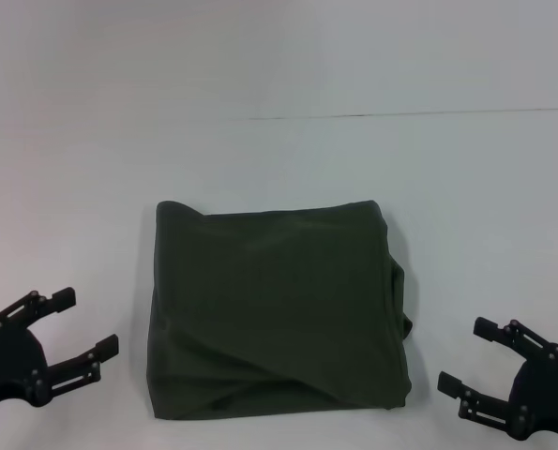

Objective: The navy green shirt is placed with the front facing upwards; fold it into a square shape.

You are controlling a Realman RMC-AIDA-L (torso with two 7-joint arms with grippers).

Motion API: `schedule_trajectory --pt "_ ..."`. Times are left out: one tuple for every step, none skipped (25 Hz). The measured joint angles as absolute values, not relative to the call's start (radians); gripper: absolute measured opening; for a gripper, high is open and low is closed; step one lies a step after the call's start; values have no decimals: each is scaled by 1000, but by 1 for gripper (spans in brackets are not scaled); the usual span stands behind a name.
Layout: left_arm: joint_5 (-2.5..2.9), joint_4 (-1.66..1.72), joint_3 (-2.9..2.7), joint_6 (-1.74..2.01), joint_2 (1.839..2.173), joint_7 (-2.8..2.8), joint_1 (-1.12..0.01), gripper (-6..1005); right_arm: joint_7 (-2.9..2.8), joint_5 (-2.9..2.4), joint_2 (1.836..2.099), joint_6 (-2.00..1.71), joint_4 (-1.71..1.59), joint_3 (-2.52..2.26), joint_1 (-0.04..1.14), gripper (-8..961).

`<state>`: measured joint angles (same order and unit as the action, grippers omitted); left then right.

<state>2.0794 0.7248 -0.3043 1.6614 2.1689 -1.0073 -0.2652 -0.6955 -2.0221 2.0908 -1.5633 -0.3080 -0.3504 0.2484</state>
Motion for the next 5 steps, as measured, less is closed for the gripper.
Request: schedule_trajectory --pt "2079 724 -304 1663 2169 -1007 -265 891 -695 -2022 2091 -1563 -308 -348 248 950" --pt "2079 723 -304 1663 2169 -1007 -266 891 -695 -2022 2091 -1562 -308 -346 248 950" --pt "2079 722 -304 1664 2169 -1007 -266 890 -695 -2022 2091 -1562 -308 -345 248 950" --pt "2079 721 -304 1664 2169 -1007 -268 890 -695 -2022 2091 -1562 -308 -344 248 950" --pt "2078 720 -304 1664 2169 -1007 -269 890 -695 -2022 2091 -1562 -308 -344 248 950"
